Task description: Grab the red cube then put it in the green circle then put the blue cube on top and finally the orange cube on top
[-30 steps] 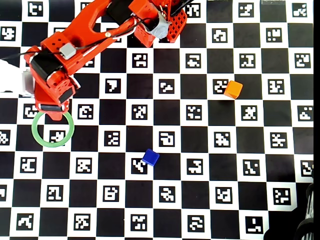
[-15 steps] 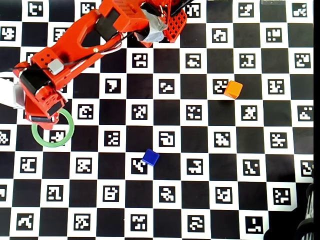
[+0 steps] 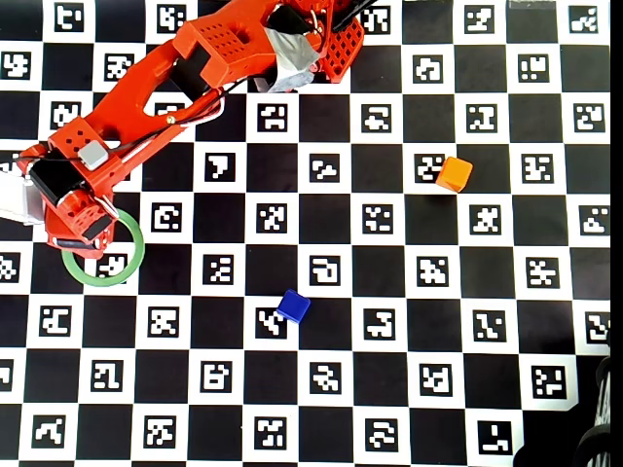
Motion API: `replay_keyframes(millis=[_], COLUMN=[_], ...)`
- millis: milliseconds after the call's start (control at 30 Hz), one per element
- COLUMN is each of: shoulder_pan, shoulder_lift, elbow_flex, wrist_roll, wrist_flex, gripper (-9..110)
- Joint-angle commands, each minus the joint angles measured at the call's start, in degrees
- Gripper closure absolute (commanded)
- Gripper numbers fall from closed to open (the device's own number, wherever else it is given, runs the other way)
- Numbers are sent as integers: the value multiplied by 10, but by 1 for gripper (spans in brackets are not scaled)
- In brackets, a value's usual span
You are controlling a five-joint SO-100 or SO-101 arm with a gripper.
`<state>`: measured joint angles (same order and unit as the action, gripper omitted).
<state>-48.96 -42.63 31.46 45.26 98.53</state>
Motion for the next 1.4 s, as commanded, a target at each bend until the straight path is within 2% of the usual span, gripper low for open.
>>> replay_keyframes(millis=[0, 700, 1367], shoulder_pan=[-4, -8, 4], shoulder_lift=[-31, -60, -74], elbow_flex=[1, 120, 137], wrist_roll=[-1, -26, -38], wrist_flex=[-21, -162, -174], gripper=[102, 102, 102])
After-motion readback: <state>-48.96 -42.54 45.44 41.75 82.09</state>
